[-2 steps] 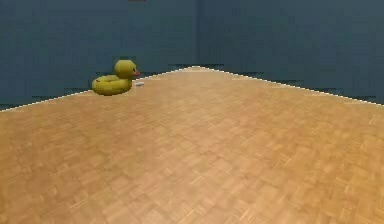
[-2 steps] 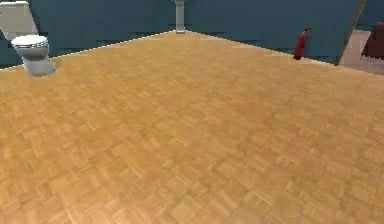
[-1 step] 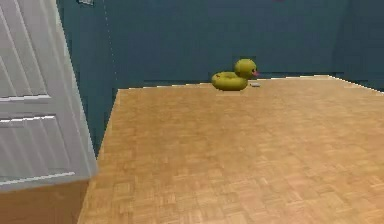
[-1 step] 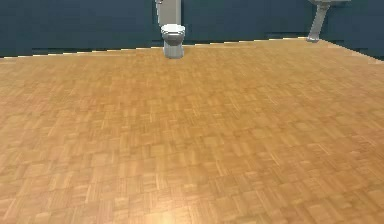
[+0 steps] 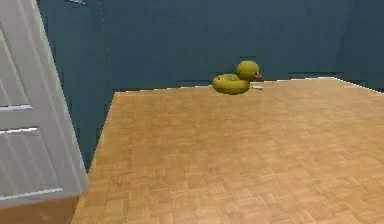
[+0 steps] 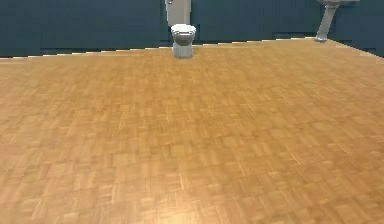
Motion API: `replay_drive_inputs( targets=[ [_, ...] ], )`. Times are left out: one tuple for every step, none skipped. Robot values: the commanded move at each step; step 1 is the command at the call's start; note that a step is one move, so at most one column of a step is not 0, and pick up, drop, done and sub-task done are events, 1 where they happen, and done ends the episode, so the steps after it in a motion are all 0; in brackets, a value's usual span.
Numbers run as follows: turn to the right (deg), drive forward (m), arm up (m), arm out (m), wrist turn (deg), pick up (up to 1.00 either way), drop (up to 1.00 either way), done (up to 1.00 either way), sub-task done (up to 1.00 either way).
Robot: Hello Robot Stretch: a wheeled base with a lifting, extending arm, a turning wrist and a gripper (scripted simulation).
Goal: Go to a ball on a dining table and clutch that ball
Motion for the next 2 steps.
replay_drive_inputs(
  targets=[
    [-45.0,0.00,0.00,0.00,0.0,0.00,0.00,0.00,0.00],
    [-33.0,0.00,0.00,0.00,0.0,0.00,0.00,0.00,0.00]
  ],
)
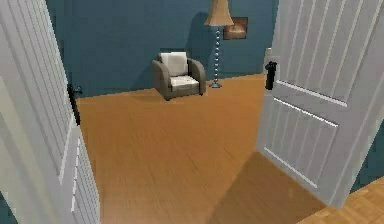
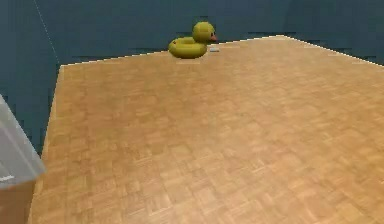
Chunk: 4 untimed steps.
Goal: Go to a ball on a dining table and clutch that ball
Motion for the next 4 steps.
replay_drive_inputs(
  targets=[
    [0.0,1.00,0.00,0.00,0.0,0.00,0.00,0.00,0.00],
    [0.0,1.00,0.00,0.00,0.0,0.00,0.00,0.00,0.00],
    [-12.0,0.00,0.00,0.00,0.0,0.00,0.00,0.00,0.00],
    [0.0,0.10,0.00,0.00,0.0,0.00,0.00,0.00,0.00]
  ],
)
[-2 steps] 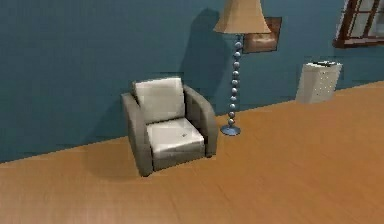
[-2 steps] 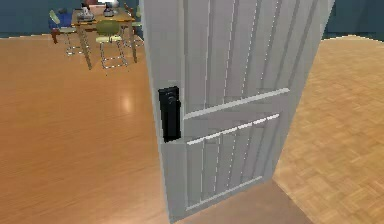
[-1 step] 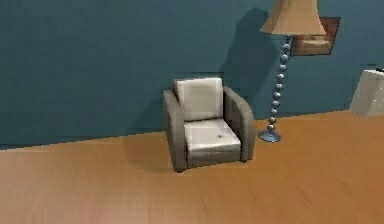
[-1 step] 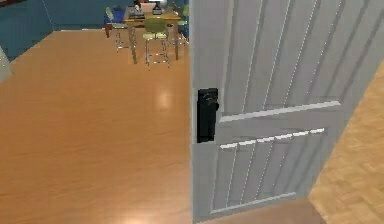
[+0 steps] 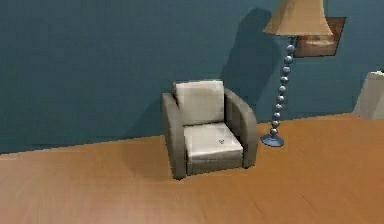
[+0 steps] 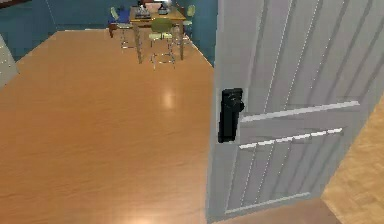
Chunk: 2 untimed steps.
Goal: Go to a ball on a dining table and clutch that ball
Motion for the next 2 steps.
replay_drive_inputs(
  targets=[
    [39.0,0.00,0.00,0.00,0.0,0.00,0.00,0.00,0.00],
    [0.0,0.40,0.00,0.00,0.0,0.00,0.00,0.00,0.00]
  ],
)
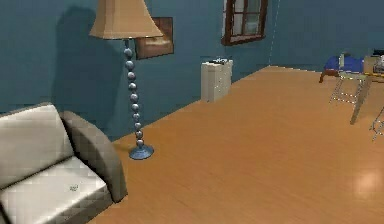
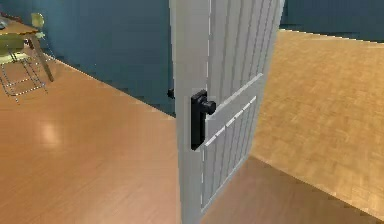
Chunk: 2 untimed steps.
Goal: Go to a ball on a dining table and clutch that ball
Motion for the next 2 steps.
replay_drive_inputs(
  targets=[
    [36.0,0.00,0.00,0.00,0.0,0.00,0.00,0.00,0.00],
    [0.0,0.85,0.00,0.00,0.0,0.00,0.00,0.00,0.00]
  ],
)
